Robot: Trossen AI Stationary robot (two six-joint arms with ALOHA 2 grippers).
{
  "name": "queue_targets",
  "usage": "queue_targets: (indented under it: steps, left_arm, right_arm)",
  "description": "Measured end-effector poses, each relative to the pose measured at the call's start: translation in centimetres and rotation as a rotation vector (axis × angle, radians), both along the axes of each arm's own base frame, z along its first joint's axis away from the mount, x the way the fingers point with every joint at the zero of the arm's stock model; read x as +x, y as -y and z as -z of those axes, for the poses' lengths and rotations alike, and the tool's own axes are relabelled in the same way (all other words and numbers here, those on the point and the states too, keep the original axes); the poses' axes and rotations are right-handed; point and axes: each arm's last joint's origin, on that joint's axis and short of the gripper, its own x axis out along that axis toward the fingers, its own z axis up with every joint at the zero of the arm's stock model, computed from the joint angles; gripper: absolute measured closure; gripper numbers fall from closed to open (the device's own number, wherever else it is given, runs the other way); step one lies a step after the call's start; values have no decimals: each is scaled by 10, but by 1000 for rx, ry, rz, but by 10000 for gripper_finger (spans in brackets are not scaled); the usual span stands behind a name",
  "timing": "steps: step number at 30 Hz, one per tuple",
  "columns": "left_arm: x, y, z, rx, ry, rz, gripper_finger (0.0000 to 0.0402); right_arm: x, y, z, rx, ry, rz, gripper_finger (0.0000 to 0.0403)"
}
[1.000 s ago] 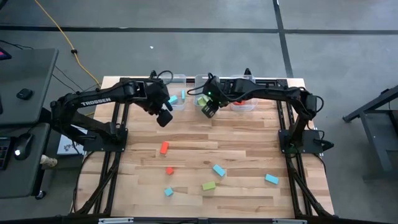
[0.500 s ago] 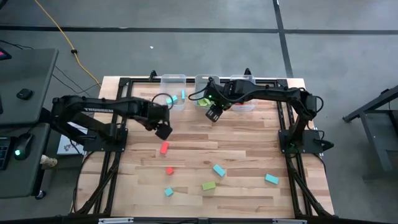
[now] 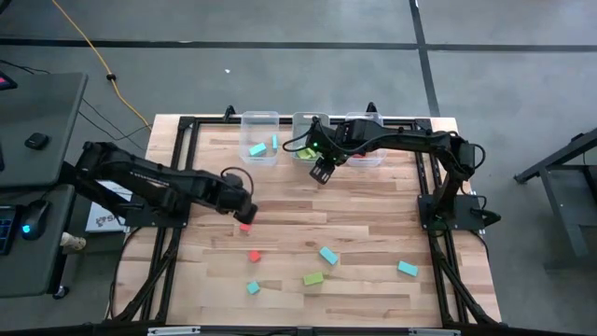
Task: Sort & place blocks by color
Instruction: Put the orange block into the right transparent bin
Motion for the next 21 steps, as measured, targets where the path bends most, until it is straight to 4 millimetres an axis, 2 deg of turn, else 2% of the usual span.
queue_targets:
  steps: [13,21]
  left_arm:
    - [-2,23,33,-63,123,-117,179]
    - [5,32,51,-36,68,-131,179]
  right_arm:
    - [0,0,0,-7,-5,-21,254]
    - [0,0,0,-8,-4,-21,254]
